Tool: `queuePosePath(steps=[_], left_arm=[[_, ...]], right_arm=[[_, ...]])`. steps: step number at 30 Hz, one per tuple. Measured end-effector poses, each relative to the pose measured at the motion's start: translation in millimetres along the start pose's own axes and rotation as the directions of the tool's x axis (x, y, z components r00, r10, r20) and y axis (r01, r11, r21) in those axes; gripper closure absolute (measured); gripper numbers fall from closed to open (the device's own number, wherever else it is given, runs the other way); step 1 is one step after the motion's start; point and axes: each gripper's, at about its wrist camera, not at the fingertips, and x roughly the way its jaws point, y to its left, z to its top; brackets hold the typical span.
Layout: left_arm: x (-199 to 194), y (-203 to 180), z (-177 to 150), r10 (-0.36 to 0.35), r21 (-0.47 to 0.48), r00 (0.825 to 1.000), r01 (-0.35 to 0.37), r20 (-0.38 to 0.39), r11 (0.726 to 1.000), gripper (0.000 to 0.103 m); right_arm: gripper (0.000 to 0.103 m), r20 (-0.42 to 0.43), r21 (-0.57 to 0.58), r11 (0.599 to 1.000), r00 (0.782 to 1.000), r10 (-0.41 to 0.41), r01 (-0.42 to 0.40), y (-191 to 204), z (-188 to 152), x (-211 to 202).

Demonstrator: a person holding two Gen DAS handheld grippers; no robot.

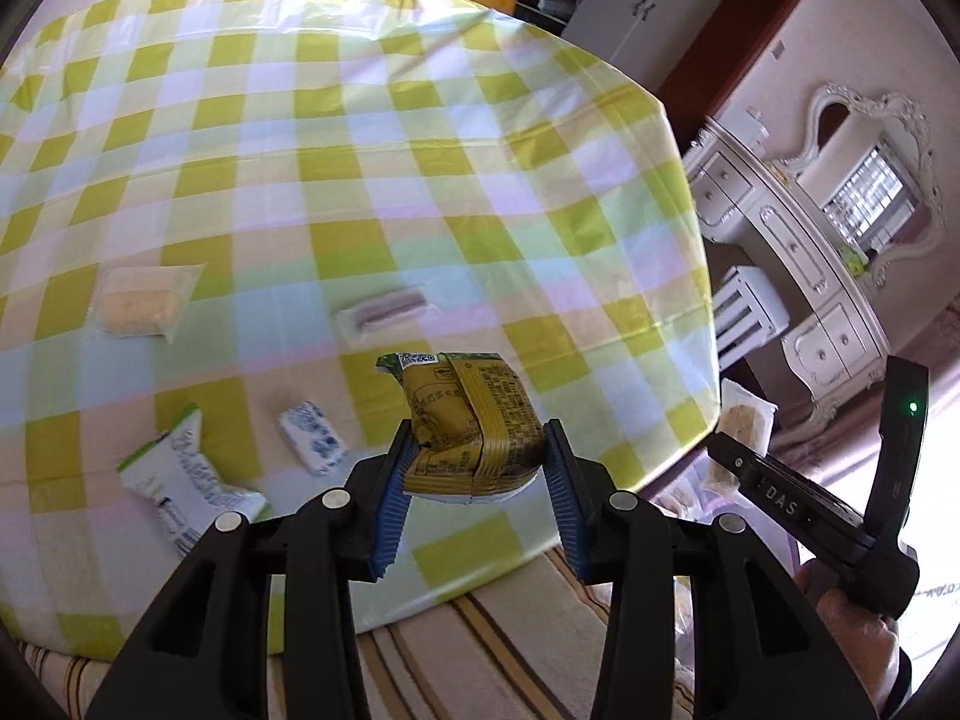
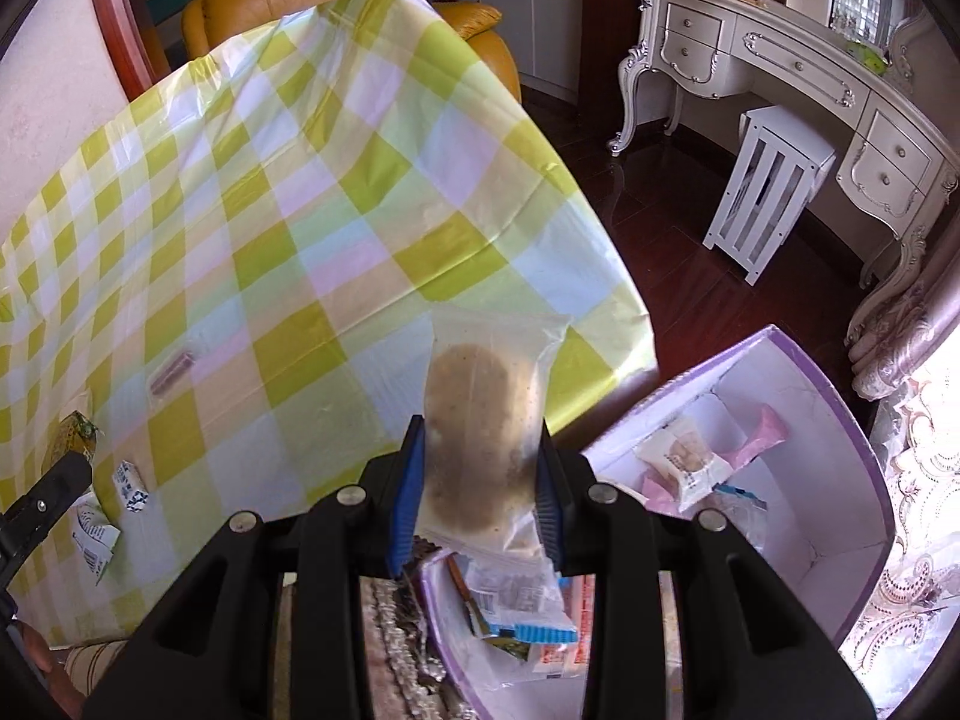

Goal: Organize snacks
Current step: 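Carry the yellow wafer bag with the left tool while the right tool carries the cracker bag to the box, then open both tools above the white box to drop the wafer bag and cracker bag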

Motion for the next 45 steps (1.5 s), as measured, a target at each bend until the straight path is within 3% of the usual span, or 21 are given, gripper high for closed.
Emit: queuePosePath(steps=[4, 8, 16, 27, 32, 35, 45], left_arm=[[11.4, -43.7, -13.2, -0.061, 0.107, 0.996, 0.068, -0.063, 0.992, 0.062], [26.9, -85.5, -30.8, -0.109, 0.212, 0.983, 0.139, -0.149, 0.967, 0.062], [47.2, -144.9, -57.0, -0.089, 0.379, 0.967, 0.177, -0.239, 0.908, 0.062], [69.4, -179.1, -76.3, -0.069, 0.467, 0.944, 0.223, -0.324, 0.855, 0.062], [74.7, -179.6, -77.9, -0.069, 0.463, 0.935, 0.236, -0.349, 0.854, 0.057], [74.2, -178.3, -76.9, -0.073, 0.455, 0.936, 0.235, -0.344, 0.859, 0.039], [62.2, -170.7, -69.8, -0.086, 0.438, 0.951, 0.216, -0.298, 0.873, 0.035]], right_arm=[[0.070, -0.017, 0.017, 0.999, 0.999, -0.050, 0.050, -26.1, -5.6, 0.1], [0.070, -0.049, 0.050, 0.995, 0.995, -0.090, 0.092, -53.8, -12.9, 5.7], [0.070, -0.115, 0.115, 0.981, 0.983, -0.144, 0.157, -103.0, -29.0, 22.9], [0.069, -0.180, 0.192, 0.959, 0.968, -0.173, 0.207, -149.7, -44.8, 40.3], [0.068, -0.184, 0.202, 0.953, 0.964, -0.191, 0.227, -157.0, -44.2, 42.4], [0.052, -0.181, 0.206, 0.951, 0.964, -0.196, 0.232, -157.4, -43.5, 41.9], [0.044, -0.161, 0.188, 0.957, 0.968, -0.191, 0.220, -148.5, -39.5, 35.3]])
